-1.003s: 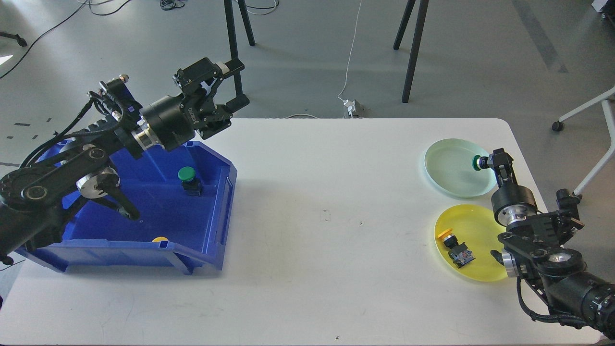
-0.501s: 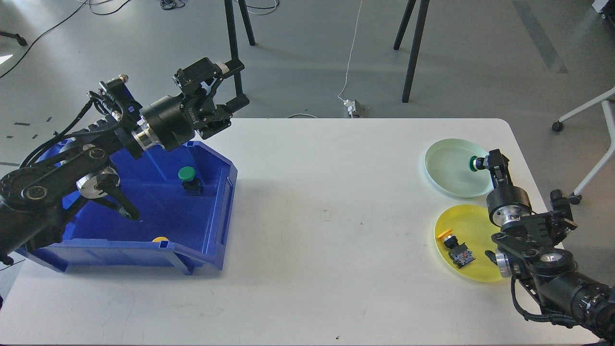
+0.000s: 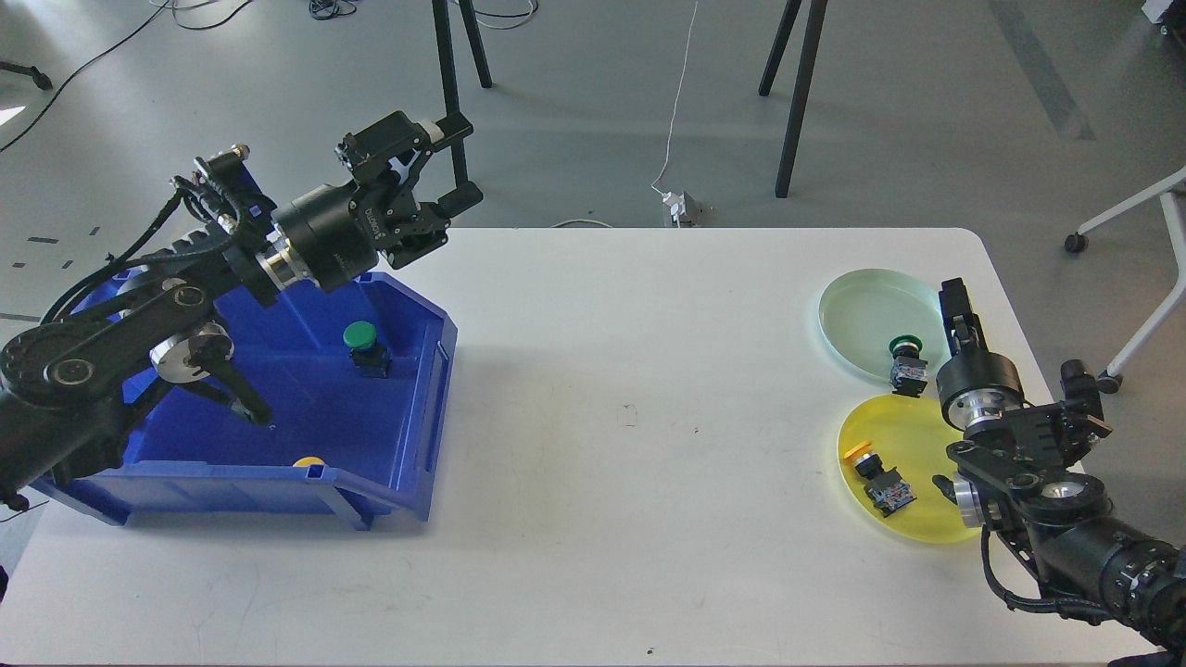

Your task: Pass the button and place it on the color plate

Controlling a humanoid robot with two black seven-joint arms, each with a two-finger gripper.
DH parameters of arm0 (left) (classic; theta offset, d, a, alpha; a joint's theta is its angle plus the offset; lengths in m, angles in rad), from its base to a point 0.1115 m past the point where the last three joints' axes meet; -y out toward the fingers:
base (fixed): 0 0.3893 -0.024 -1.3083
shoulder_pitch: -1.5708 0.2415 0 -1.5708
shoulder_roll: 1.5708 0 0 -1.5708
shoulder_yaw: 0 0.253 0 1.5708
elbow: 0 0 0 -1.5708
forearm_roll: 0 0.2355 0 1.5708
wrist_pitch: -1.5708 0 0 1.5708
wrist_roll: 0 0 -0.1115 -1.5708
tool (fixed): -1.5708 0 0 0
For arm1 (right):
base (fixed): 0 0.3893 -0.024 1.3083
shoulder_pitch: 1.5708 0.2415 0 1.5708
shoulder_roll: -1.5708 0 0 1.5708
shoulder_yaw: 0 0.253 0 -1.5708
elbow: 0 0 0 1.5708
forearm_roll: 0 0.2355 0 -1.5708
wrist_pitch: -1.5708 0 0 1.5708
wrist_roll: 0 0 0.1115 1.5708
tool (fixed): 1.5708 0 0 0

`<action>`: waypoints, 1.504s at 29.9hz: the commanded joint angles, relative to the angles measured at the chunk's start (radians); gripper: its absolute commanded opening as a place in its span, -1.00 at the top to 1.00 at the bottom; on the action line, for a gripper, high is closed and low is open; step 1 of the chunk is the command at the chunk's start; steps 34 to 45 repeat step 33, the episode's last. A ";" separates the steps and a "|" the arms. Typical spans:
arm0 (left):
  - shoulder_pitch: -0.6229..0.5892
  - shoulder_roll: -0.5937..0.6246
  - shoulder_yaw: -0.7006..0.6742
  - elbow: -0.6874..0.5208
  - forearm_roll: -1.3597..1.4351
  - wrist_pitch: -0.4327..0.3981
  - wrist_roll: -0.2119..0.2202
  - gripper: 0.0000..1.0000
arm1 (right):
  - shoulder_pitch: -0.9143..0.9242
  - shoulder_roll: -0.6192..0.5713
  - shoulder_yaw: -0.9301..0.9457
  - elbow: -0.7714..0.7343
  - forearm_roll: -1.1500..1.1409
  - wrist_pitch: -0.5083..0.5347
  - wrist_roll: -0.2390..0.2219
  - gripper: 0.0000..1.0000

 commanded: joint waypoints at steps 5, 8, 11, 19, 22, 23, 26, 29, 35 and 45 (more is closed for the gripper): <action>-0.005 -0.002 -0.014 0.018 -0.017 0.000 0.000 -0.89 | 0.024 -0.155 0.263 0.391 0.013 0.000 0.000 -0.83; -0.005 0.026 -0.058 0.054 -0.092 0.000 0.000 -0.89 | 0.008 -0.221 0.405 0.572 0.013 0.100 -0.025 -0.88; -0.002 0.083 -0.077 0.095 -0.162 0.000 0.000 -0.91 | -0.024 -0.229 0.505 0.672 0.062 0.278 -0.033 -0.88; 0.023 0.115 -0.078 0.348 -0.399 0.000 0.000 -0.94 | -0.028 -0.229 0.539 0.697 0.373 0.619 -0.033 -0.95; 0.054 0.104 -0.080 0.394 -0.458 0.000 0.000 -0.95 | -0.035 -0.233 0.521 0.703 0.415 0.822 -0.036 -0.96; 0.060 0.098 -0.081 0.394 -0.474 0.000 0.000 -0.95 | -0.039 -0.234 0.518 0.705 0.426 0.873 -0.036 -0.96; 0.060 0.083 -0.081 0.394 -0.485 0.000 0.000 -0.95 | -0.039 -0.234 0.495 0.711 0.435 0.946 -0.033 -0.96; 0.060 0.069 -0.081 0.393 -0.485 0.000 0.000 -0.96 | -0.028 -0.235 0.472 0.712 0.429 0.946 -0.033 -0.96; 0.049 0.045 -0.083 0.385 -0.483 0.000 0.000 -0.97 | -0.035 -0.250 0.479 0.712 0.433 0.955 -0.019 -0.96; 0.049 0.045 -0.083 0.385 -0.483 0.000 0.000 -0.97 | -0.035 -0.250 0.479 0.712 0.433 0.955 -0.019 -0.96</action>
